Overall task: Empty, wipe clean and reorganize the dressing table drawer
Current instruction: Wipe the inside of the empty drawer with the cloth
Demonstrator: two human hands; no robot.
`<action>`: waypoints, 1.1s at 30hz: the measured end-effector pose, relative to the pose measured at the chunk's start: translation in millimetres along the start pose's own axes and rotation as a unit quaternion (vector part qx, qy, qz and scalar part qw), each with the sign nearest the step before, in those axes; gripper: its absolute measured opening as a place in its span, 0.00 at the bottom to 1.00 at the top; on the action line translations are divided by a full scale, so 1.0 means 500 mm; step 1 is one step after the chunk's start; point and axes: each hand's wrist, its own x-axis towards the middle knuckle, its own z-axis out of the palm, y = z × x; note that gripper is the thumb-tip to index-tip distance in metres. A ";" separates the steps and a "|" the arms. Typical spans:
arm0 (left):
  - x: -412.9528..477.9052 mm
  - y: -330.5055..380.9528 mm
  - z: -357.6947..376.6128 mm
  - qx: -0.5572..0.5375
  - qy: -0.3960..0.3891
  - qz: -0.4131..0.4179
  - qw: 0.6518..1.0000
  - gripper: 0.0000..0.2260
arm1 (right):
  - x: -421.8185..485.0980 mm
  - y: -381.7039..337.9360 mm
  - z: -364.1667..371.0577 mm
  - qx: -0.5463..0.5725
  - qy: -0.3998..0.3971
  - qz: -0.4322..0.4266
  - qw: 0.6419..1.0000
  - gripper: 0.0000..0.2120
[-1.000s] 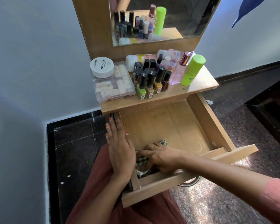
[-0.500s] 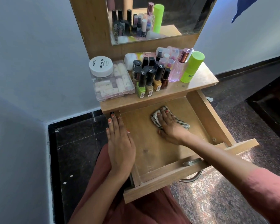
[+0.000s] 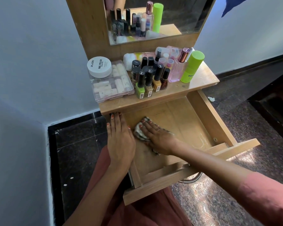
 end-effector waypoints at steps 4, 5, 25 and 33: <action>-0.003 0.000 0.002 -0.006 0.011 0.001 1.000 0.23 | -0.009 0.078 -0.032 0.050 0.006 0.115 0.992 0.29; -0.004 -0.001 0.003 -0.012 0.009 -0.001 1.000 0.22 | -0.013 0.101 -0.036 0.059 0.018 0.143 0.988 0.29; -0.008 -0.007 0.008 -0.051 0.025 -0.012 0.998 0.22 | 0.032 0.114 -0.041 0.078 0.093 0.206 0.971 0.28; -0.009 -0.009 0.010 -0.053 0.029 -0.007 0.998 0.23 | 0.021 0.210 -0.045 0.096 0.096 0.295 0.946 0.28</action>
